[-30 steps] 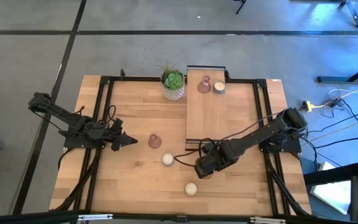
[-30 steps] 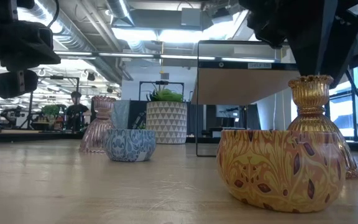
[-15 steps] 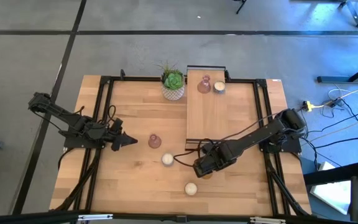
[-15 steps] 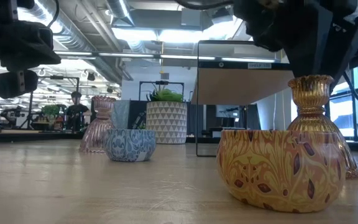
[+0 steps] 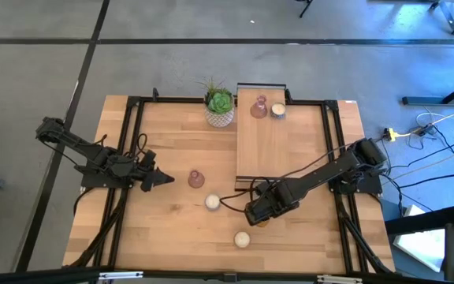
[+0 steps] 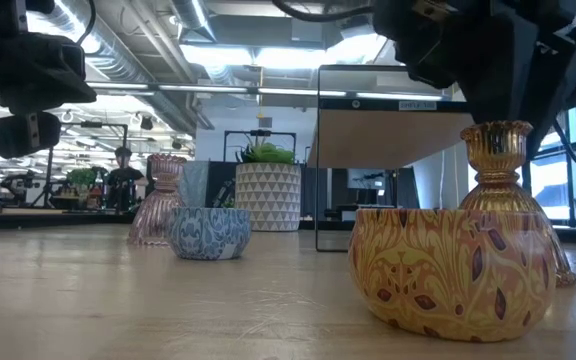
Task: Pick & Place candle stick holders
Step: Put the orange glass candle holder on the shelf aligned with the pink glass candle holder
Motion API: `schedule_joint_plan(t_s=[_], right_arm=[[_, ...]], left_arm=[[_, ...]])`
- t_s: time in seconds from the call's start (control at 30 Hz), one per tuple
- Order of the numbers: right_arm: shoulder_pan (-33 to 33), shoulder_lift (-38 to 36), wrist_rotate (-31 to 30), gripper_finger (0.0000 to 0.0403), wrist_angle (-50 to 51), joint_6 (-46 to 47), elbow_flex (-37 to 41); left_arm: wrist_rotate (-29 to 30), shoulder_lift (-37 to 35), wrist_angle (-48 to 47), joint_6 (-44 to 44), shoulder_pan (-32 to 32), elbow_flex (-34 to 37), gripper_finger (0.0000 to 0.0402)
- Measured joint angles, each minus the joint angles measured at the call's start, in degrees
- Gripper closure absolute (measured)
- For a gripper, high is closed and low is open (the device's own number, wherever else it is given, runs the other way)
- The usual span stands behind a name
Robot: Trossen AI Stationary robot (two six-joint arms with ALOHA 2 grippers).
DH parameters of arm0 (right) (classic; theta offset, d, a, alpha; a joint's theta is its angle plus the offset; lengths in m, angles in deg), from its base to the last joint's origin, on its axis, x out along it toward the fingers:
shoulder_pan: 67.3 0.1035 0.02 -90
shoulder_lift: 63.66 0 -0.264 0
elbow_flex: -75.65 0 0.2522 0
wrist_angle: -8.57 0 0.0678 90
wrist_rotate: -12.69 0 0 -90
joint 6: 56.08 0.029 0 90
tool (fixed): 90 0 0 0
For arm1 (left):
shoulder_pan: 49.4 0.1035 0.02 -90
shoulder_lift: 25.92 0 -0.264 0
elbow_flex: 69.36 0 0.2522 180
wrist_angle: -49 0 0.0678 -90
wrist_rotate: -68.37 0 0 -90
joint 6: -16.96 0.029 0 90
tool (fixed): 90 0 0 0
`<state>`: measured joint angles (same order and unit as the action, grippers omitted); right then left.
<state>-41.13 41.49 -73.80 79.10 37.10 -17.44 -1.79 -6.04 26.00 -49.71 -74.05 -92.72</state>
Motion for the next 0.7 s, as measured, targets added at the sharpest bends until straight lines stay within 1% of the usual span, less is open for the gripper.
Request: schedule_joint_plan(t_s=[0.27, 0.5, 0.7], right_arm=[[0.2, 1.0, 1.7, 0.0348, -1.7, 0.5, -0.1], [0.2, 0.9, 2.7, 0.0354, -2.5, 0.5, -0.2], [0.2, 0.8, 2.9, 0.0356, 0.4, 0.3, -4.3]], left_arm=[[0.0, 0.0, 0.0, 0.2, 0.0, 0.0, 0.0396], [0.0, 0.0, 0.0, 0.8, 0.0, -0.1, 0.0396], [0.1, 0.0, 0.0, 1.5, 0.0, -0.1, 0.0396]])
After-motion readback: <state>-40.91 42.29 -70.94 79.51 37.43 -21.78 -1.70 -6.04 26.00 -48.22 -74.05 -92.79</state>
